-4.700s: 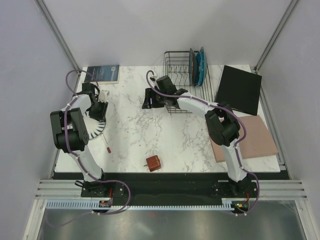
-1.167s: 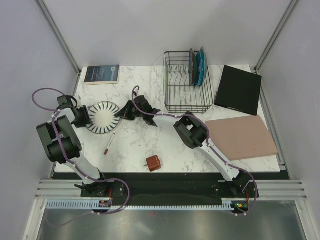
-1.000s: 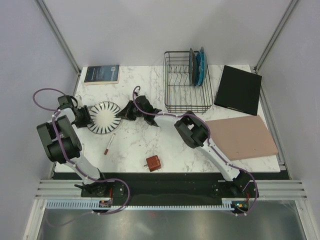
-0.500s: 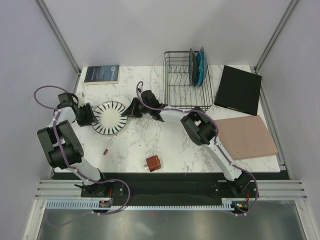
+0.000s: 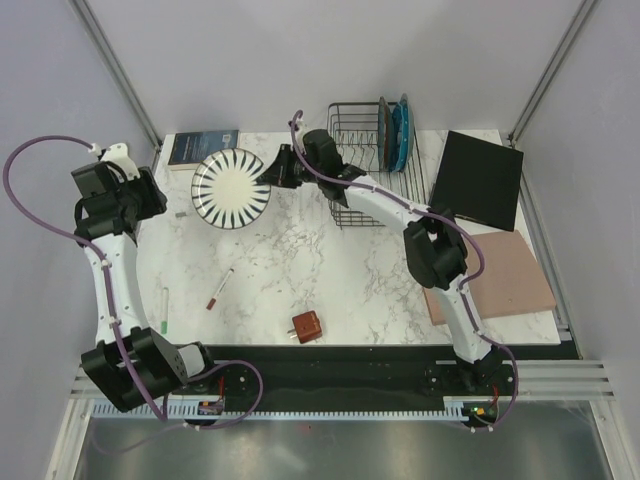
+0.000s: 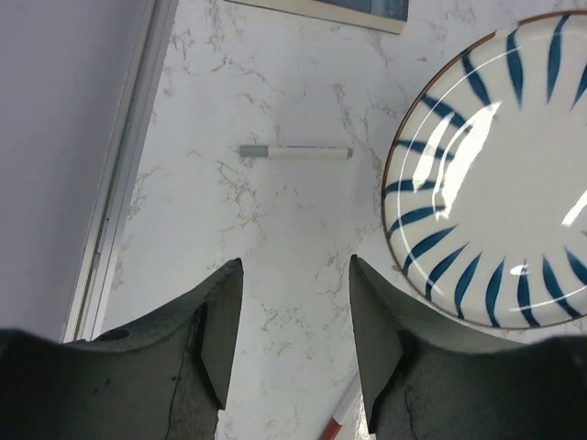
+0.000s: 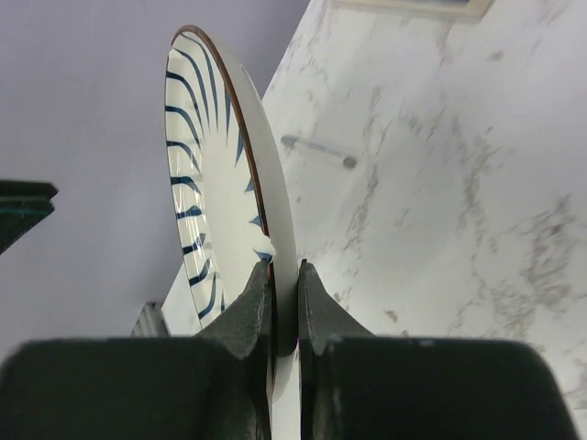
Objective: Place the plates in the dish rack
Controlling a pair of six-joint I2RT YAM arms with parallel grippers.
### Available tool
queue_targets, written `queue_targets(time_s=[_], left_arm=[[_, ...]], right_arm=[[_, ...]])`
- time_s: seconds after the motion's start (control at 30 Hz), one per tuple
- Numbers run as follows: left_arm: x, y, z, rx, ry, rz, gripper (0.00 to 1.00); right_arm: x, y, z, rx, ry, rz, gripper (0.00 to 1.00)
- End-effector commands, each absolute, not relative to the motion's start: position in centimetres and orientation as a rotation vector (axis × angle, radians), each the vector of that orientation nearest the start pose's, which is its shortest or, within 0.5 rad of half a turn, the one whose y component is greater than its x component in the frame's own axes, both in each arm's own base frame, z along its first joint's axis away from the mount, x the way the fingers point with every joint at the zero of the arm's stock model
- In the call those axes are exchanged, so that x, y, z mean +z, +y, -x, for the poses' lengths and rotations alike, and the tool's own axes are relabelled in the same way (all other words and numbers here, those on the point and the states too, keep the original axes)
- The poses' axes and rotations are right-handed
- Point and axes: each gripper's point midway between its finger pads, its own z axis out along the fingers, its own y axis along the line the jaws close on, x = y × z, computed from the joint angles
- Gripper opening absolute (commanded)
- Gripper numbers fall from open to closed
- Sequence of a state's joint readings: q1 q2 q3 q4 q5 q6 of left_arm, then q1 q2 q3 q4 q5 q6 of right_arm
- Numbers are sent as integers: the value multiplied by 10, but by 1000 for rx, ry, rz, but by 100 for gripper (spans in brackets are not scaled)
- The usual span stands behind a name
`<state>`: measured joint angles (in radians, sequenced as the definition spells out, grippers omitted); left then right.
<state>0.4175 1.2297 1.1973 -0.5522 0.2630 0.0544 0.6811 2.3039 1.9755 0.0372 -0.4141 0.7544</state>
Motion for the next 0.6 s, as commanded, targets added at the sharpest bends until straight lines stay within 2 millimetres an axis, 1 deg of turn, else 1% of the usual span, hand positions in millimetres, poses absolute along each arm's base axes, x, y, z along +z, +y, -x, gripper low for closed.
queue_targets(time_s=[0.0,0.03,0.07,0.1,0.13,0.17,0.2,0.23,0.27,0.3,0.33,0.37,0.4,0.43,0.5,0.53,0.57], left_arm=[[264,106,-347,-7,2056,230,57],[261,103,-352,-32,2057,231,57],[259,103,-353,-47,2057,239,57],[257,102,-356,-61,2059,243,57],[256,99,-360,-96,2054,260,57],[255,98,-362,-110,2051,265,57],[254,96,-364,-130,2047,264,57],[254,96,-367,-140,2046,259,57],[255,96,-371,-144,2035,254,57],[257,95,-373,-157,2030,251,57],[260,95,-377,-163,2024,245,57],[258,95,-381,-178,2028,243,57],[258,93,-384,-192,2027,239,57],[259,94,-386,-197,2022,239,57],[255,91,-393,-218,2023,231,57],[252,89,-395,-226,2026,229,57],[250,88,-396,-233,2030,228,57]], right_arm=[[395,433,-480,1150,1575,251,0],[407,423,-487,1113,1551,236,0],[424,405,-497,1051,1515,200,0],[446,388,-506,980,1465,145,0],[455,374,-514,901,1437,126,0],[469,363,-513,861,1405,110,0],[481,344,-522,773,1373,30,0],[488,332,-524,706,1352,16,0],[499,319,-524,661,1328,-25,0],[504,298,-529,575,1306,-117,0],[508,287,-531,506,1293,-133,0],[513,273,-531,442,1277,-174,0],[516,252,-532,355,1253,-261,0],[519,239,-531,265,1242,-272,0],[524,223,-528,182,1204,-310,0],[523,207,-526,109,1197,-366,0],[522,199,-524,37,1199,-357,0]])
